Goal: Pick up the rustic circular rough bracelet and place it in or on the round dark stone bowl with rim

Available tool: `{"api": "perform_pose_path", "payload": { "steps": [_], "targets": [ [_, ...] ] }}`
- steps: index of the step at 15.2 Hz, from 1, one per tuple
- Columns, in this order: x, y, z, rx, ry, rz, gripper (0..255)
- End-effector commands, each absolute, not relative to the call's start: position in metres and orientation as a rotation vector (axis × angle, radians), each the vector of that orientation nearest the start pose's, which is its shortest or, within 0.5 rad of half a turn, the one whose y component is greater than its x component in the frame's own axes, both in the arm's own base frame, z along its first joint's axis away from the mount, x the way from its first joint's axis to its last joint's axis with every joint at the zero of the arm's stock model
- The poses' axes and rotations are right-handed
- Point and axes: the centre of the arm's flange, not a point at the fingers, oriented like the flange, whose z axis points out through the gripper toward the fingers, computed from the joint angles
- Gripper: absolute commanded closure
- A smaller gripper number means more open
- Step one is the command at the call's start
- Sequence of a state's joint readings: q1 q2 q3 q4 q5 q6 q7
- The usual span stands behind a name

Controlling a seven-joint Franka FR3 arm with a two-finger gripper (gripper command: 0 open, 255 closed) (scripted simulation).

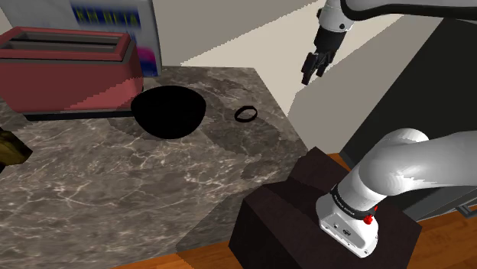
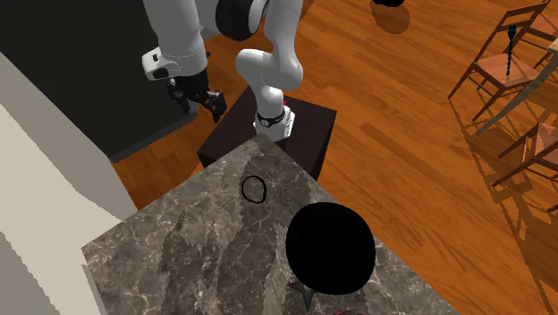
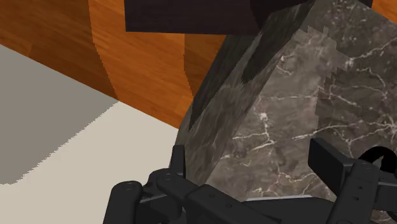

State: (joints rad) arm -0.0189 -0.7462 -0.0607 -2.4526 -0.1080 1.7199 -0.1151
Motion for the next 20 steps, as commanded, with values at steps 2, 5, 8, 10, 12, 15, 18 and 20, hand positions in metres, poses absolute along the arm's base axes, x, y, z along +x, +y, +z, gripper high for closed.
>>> {"api": "perform_pose_path", "payload": {
  "steps": [2, 5, 8, 10, 12, 15, 18, 20],
  "targets": [
    [0.333, -0.027, 0.540, -3.219, -0.110, 0.007, 0],
    [0.356, 0.011, 0.523, -3.256, -0.119, 0.061, 0],
    [0.378, 0.048, 0.504, -3.292, -0.128, 0.116, 0],
    [0.393, 0.072, 0.491, -3.315, -0.135, 0.154, 0],
    [0.406, 0.096, 0.476, -3.338, -0.141, 0.192, 0],
    [0.427, 0.131, 0.453, -3.371, -0.151, 0.251, 0],
    [0.444, 0.162, 0.430, -3.400, -0.160, 0.304, 0],
    [0.442, 0.159, 0.420, -3.400, -0.160, 0.304, 0]
  ]
}}
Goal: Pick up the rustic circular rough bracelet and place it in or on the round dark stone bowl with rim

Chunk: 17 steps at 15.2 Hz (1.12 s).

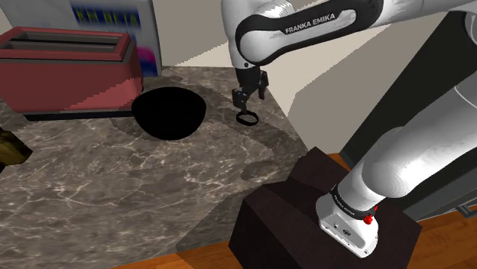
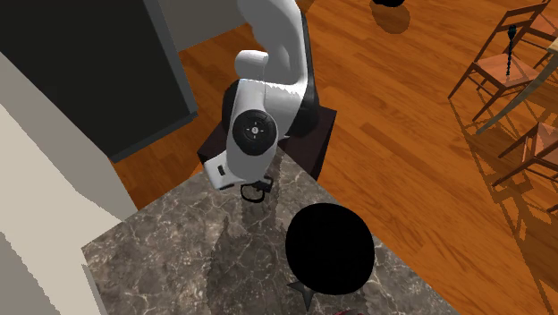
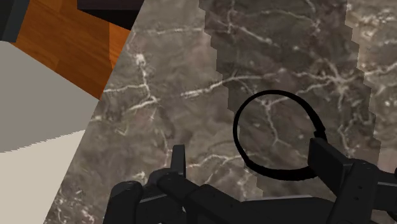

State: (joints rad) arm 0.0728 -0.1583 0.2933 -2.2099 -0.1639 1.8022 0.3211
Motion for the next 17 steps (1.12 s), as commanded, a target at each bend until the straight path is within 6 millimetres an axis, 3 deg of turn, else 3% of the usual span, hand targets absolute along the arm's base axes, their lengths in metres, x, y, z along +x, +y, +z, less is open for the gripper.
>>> {"api": "perform_pose_path", "payload": {
  "steps": [1, 6, 13, 14, 17],
  "targets": [
    [0.441, 0.157, 0.415, -3.400, -0.160, 0.304, 0],
    [0.438, 0.151, 0.392, -3.400, -0.160, 0.304, 0],
    [0.438, 0.151, 0.392, -3.400, -0.160, 0.305, 0],
    [0.438, 0.151, 0.392, -3.400, -0.160, 0.305, 255],
    [0.438, 0.150, 0.392, -3.400, -0.160, 0.305, 255]
  ]
}}
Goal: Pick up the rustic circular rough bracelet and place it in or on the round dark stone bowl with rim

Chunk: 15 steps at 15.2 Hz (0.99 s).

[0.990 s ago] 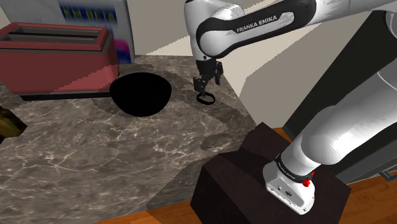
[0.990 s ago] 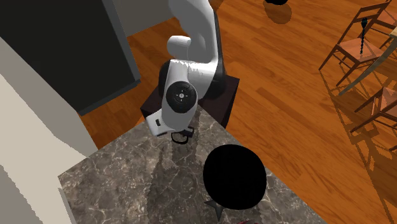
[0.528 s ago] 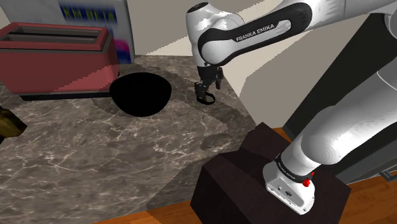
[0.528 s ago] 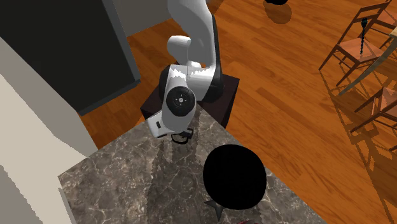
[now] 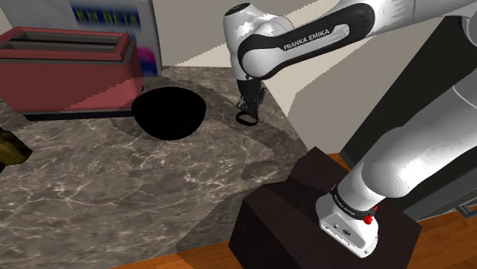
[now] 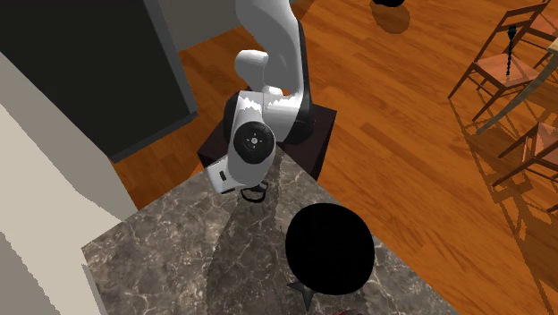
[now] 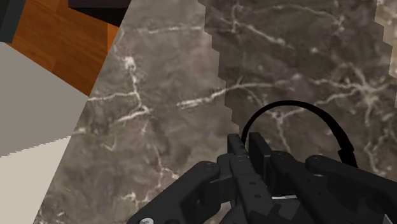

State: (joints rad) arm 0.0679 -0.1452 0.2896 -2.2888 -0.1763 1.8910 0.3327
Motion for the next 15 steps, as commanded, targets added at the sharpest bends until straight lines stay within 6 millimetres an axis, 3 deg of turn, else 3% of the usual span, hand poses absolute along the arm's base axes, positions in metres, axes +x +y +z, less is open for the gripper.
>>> {"api": "perform_pose_path", "payload": {
  "steps": [1, 6, 15],
  "targets": [
    [0.438, 0.151, 0.392, -3.400, -0.160, 0.305, 255],
    [0.438, 0.151, 0.392, -3.400, -0.160, 0.304, 255],
    [0.438, 0.151, 0.439, -3.400, -0.160, 0.304, 255]
  ]
}}
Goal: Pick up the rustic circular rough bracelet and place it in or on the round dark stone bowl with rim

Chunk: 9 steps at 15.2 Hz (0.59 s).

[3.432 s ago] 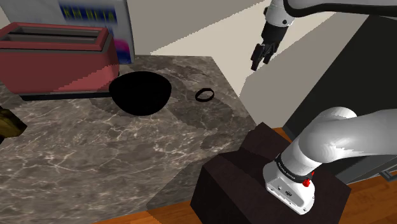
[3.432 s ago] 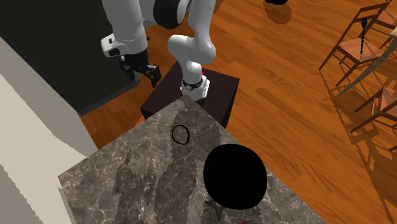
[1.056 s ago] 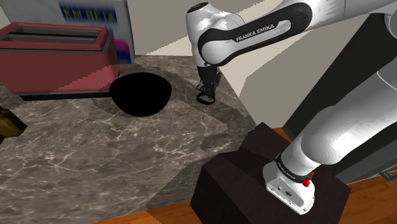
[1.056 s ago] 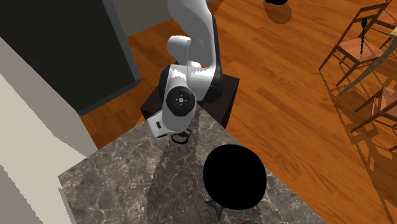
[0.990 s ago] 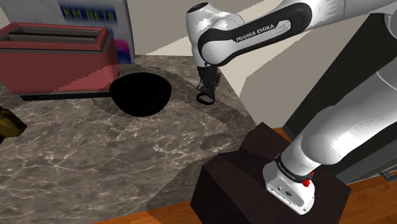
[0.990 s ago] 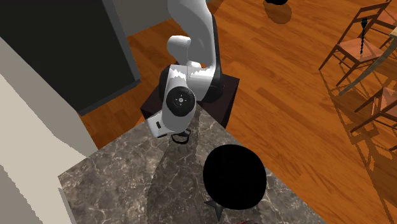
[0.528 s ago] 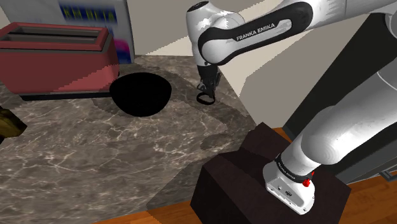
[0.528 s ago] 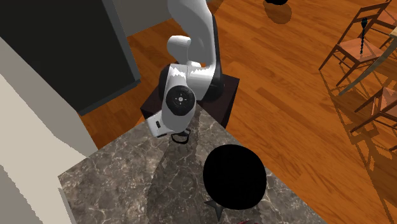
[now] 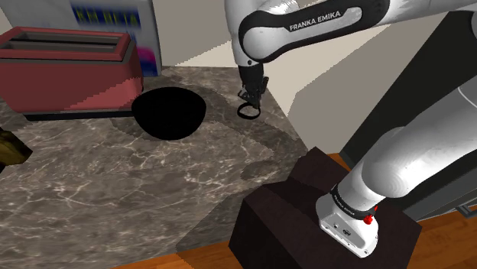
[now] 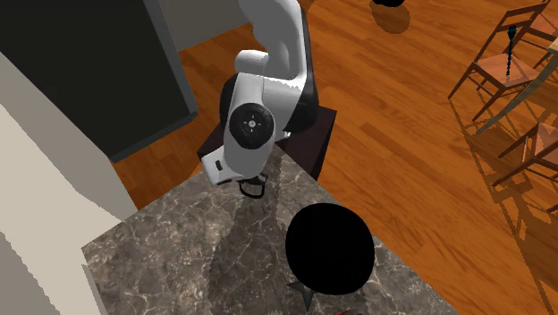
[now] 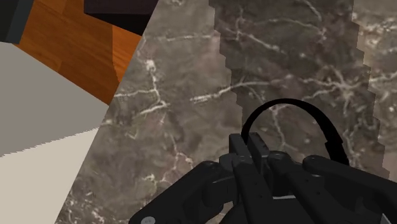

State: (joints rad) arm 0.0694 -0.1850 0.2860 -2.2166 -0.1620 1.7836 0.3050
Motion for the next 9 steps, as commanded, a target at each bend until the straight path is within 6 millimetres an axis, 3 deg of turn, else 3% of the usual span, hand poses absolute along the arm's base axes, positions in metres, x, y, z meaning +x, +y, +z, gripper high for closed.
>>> {"api": "perform_pose_path", "payload": {
  "steps": [1, 9],
  "targets": [
    [0.438, 0.151, 0.445, -3.400, -0.160, 0.304, 255],
    [0.438, 0.151, 0.487, -3.400, -0.160, 0.304, 255]
  ]
}}
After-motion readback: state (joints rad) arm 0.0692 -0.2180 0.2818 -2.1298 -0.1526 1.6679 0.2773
